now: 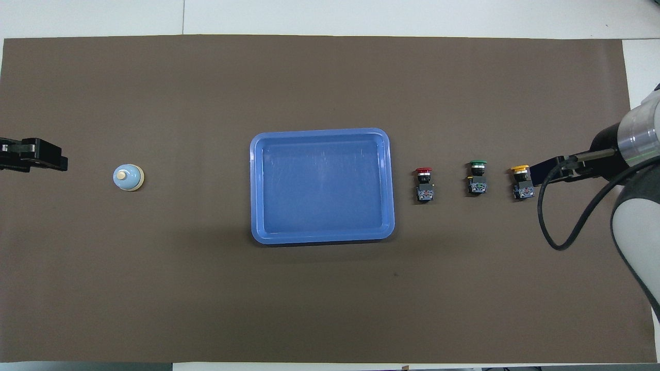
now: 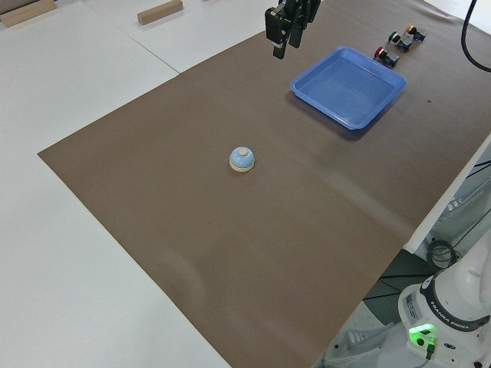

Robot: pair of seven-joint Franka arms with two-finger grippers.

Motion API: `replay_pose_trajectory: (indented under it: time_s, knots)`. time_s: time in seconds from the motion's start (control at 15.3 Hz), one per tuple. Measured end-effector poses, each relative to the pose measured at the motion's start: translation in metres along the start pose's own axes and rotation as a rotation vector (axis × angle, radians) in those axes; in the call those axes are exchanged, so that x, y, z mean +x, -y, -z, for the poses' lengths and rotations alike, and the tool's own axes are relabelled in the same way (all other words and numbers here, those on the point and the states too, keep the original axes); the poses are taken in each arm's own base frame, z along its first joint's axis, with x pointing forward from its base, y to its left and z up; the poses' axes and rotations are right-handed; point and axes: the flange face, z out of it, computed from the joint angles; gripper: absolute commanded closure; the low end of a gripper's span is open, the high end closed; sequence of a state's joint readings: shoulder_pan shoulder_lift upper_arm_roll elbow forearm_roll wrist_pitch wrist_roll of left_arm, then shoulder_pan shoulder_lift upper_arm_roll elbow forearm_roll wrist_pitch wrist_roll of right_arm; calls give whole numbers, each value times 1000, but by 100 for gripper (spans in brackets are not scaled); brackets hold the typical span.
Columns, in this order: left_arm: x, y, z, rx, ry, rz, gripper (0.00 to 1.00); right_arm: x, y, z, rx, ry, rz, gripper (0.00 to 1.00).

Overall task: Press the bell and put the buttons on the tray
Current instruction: 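Move the left gripper toward the top of the bell, then press down on the bell with the left gripper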

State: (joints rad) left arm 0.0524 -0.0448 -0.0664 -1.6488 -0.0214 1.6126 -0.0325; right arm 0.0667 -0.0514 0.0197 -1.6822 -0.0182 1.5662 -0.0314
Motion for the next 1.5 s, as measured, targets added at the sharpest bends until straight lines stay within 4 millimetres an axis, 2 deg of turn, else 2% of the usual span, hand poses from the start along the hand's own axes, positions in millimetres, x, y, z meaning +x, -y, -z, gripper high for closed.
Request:
replay_pose_trajectory:
  time_s: [0.33,0.52,0.65,0.91,1.11,1.3,1.5]
  knots:
    - [4,9,-33,0,8,45,100,0,0,0,0,0,0,0]
    - [13,19,-53,-1,1,49,100,0,0,0,0,0,0,0]
    - [22,28,-77,-3,15,16,100,0,0,0,0,0,0,0]
    - [46,43,-144,-8,29,1,100,0,0,0,0,0,0,0]
    - [49,52,-184,-7,-2,9,100,0,0,0,0,0,0,0]
    - [48,52,-208,-7,-8,9,100,0,0,0,0,0,0,0]
    - [51,52,-220,-8,-7,8,100,0,0,0,0,0,0,0]
